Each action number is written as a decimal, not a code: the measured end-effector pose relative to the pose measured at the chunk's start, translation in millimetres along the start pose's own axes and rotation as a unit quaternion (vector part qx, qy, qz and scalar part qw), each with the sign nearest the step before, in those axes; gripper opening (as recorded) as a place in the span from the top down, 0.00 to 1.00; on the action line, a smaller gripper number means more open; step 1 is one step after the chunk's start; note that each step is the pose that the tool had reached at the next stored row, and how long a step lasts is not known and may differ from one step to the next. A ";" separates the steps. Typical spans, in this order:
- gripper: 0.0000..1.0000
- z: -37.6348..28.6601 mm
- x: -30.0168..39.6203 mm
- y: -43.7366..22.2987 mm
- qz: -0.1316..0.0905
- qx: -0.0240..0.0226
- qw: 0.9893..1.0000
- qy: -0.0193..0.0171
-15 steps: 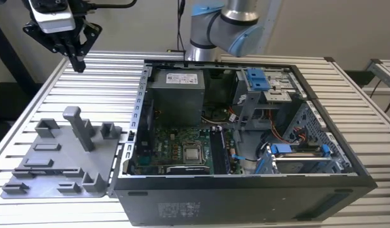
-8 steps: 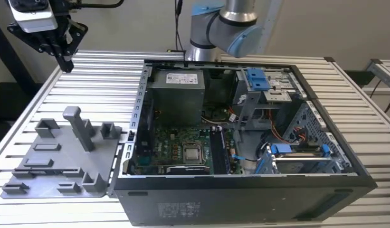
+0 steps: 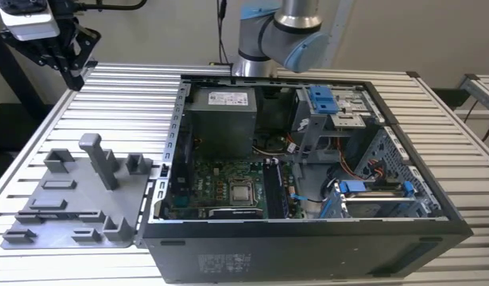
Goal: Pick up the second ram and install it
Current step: 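Reach for the second ram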
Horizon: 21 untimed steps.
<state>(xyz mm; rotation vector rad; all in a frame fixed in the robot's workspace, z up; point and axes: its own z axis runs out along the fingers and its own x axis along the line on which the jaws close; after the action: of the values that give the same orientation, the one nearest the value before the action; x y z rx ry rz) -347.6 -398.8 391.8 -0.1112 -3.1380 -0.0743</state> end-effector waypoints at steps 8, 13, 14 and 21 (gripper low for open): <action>0.89 0.1 11.7 -0.8 0.000 0.000 1.000 0.000; 0.89 0.2 26.2 -1.9 0.000 0.000 1.000 -0.001; 0.89 0.2 29.1 -2.0 0.000 0.000 1.000 -0.001; 0.89 0.8 45.5 -3.3 -0.005 0.000 1.000 -0.003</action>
<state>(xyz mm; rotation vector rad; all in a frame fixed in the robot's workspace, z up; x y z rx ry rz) -393.2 -398.8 390.9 -0.0954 -3.1444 -0.0748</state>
